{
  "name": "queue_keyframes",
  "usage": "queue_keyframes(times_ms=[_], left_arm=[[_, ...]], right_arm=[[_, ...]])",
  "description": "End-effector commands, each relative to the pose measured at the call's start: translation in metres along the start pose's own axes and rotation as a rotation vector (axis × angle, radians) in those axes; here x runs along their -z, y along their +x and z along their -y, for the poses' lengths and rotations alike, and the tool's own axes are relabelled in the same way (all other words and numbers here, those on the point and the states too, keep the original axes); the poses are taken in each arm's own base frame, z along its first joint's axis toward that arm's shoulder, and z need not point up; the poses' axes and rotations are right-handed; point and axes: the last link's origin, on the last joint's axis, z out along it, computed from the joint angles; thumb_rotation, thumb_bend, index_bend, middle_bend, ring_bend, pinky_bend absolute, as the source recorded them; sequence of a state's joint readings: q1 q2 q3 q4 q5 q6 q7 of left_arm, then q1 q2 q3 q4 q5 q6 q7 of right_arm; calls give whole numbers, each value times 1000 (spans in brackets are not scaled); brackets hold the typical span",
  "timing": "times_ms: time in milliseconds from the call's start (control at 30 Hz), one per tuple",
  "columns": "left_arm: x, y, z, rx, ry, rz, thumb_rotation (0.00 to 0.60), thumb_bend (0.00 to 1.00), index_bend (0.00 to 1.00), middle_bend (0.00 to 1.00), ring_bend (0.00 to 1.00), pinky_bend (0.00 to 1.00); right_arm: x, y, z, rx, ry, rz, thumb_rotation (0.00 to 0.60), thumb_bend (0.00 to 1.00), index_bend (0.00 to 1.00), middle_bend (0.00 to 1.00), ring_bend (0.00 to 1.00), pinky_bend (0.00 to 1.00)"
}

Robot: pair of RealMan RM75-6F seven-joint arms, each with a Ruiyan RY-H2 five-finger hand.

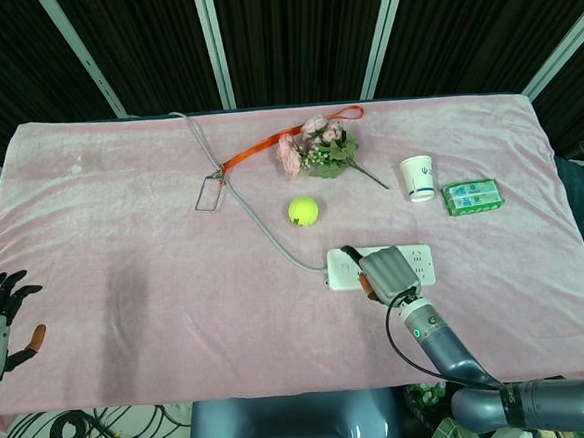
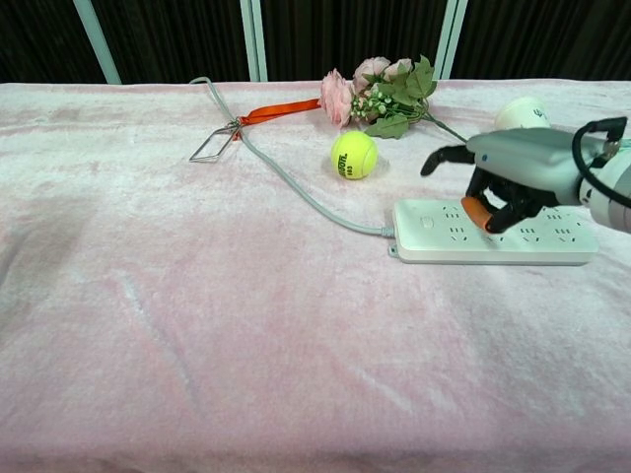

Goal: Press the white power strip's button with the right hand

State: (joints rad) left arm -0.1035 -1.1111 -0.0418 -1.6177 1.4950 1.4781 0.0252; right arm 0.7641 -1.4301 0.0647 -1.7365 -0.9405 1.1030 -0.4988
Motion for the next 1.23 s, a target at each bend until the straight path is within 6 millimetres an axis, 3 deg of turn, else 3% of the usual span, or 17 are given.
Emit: queue_keyframes(times_ms=[33, 67, 167, 333, 467, 600, 767, 867, 1000, 1233], left_arm=[[0, 0, 0, 2, 1, -4, 600, 366, 250, 106, 43, 29], [0, 0, 0, 4, 1, -4, 600, 366, 250, 106, 43, 29], [0, 0, 0, 7, 1, -5, 600, 366, 250, 106, 43, 29], [-1, 0, -1, 7, 0, -7, 600, 366, 250, 106, 43, 29], [0, 0, -2, 6, 0, -13, 600, 366, 250, 106, 43, 29], [-1, 2, -3, 8, -3, -28, 600, 366, 250, 105, 43, 29], [-1, 2, -5, 32, -1, -46, 600, 366, 250, 105, 43, 29], [-1, 2, -5, 59, 13, -47, 600, 366, 250, 105, 43, 29], [-1, 1, -4, 59, 19, -43, 600, 366, 250, 105, 43, 29], [0, 2, -3, 59, 31, -40, 600, 366, 250, 105, 43, 29]], right_arm=[[12, 25, -10, -142, -6, -161, 600, 297, 96, 276, 472, 544], [15, 29, -14, -156, -11, -169, 600, 243, 76, 196, 387, 451], [30, 44, -32, -157, -33, -168, 600, 169, 47, 114, 288, 331], [64, 67, -62, -107, -78, -180, 600, 134, 40, 90, 244, 282], [100, 71, -92, -76, -134, -216, 600, 133, 41, 90, 244, 280], [141, 59, -125, -66, -203, -237, 600, 133, 40, 90, 245, 280], [190, 30, -167, -38, -303, -236, 600, 136, 40, 91, 246, 280], [207, 14, -181, -67, -343, -242, 600, 140, 40, 91, 245, 280], [222, -4, -197, -84, -362, -265, 600, 141, 40, 84, 245, 280], [226, -12, -206, -89, -347, -327, 600, 150, 41, 82, 245, 280]])
